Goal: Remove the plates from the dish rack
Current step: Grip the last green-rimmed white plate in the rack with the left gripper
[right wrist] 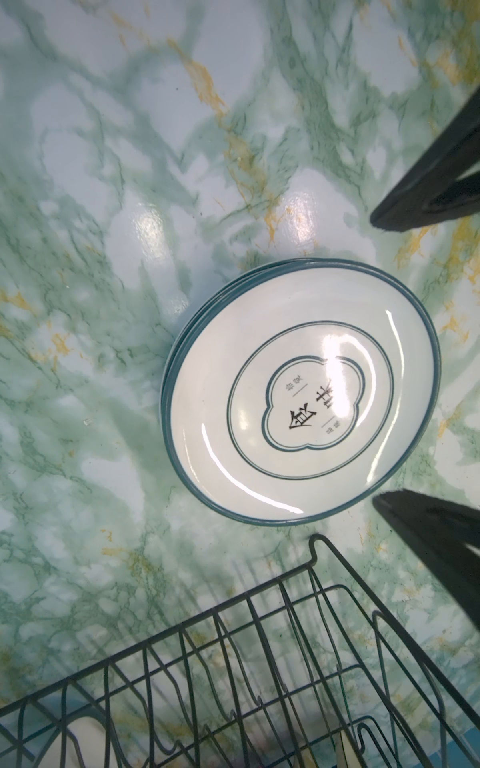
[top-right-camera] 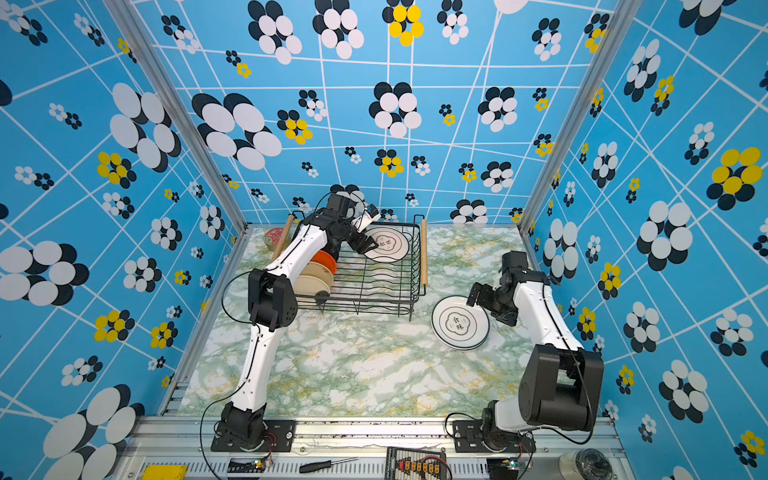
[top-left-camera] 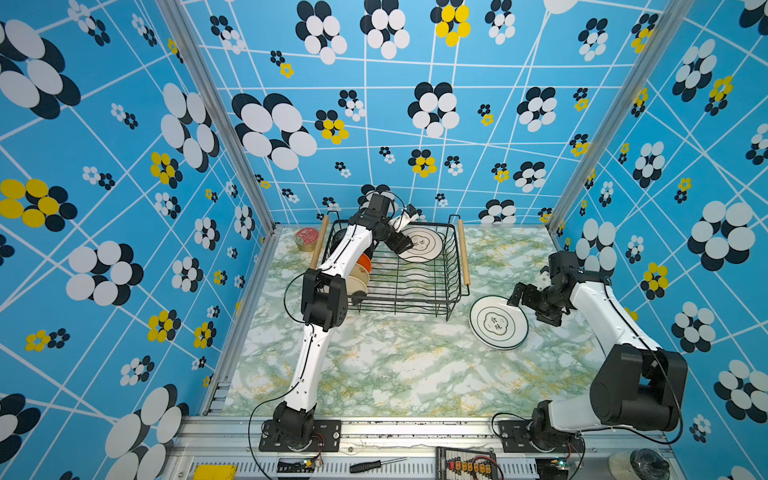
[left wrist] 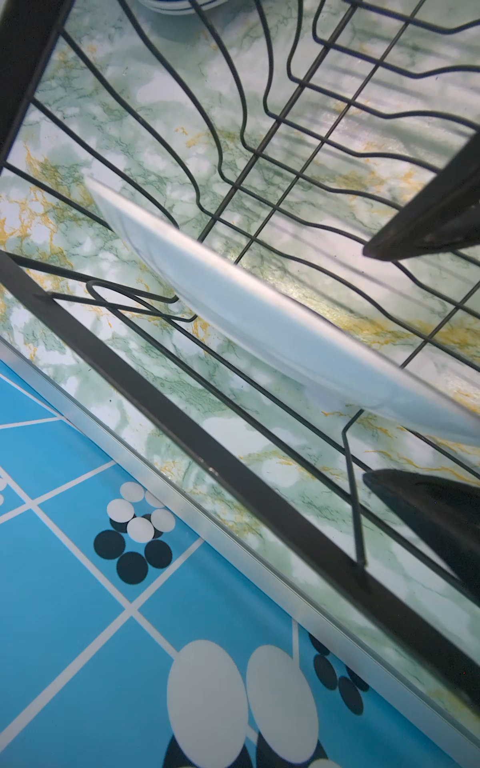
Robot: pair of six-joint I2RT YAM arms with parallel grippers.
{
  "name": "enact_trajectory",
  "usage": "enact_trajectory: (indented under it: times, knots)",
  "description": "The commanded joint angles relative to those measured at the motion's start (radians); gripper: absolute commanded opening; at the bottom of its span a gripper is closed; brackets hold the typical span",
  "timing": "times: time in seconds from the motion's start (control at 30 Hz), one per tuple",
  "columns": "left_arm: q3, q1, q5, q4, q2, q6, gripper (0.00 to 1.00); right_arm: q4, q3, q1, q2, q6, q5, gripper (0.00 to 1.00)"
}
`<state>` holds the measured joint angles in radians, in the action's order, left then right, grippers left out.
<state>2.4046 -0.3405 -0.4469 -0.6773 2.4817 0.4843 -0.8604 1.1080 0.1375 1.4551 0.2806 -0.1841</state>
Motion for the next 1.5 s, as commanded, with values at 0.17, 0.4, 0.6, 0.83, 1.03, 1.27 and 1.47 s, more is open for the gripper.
enact_trajectory:
  times: [0.17,0.4,0.6,0.83,1.03,1.27,1.47]
  knots:
    - [0.008,-0.005,-0.036,-0.039,0.019,0.028,0.6,-0.022,0.023,-0.006,0.018,0.022,0.005,0.99]
    - [0.002,-0.005,-0.027,-0.056,0.02,0.04,0.48,-0.021,0.026,-0.006,0.019,0.025,-0.001,0.99]
    - [-0.002,-0.006,-0.019,-0.054,0.02,0.038,0.39,-0.023,0.027,-0.006,0.019,0.027,-0.002,0.99]
    - [-0.007,-0.005,-0.009,-0.047,0.014,0.024,0.29,-0.016,0.026,-0.006,0.02,0.032,-0.011,0.99]
    - [-0.01,-0.007,-0.01,-0.054,0.008,0.012,0.23,-0.008,0.033,-0.006,0.025,0.043,-0.027,0.99]
    - [-0.016,-0.006,-0.013,-0.093,0.004,0.015,0.17,-0.001,0.034,-0.006,0.03,0.052,-0.047,0.99]
    - [-0.027,-0.005,-0.017,-0.114,-0.02,0.002,0.13,0.01,0.027,-0.006,0.028,0.054,-0.063,0.99]
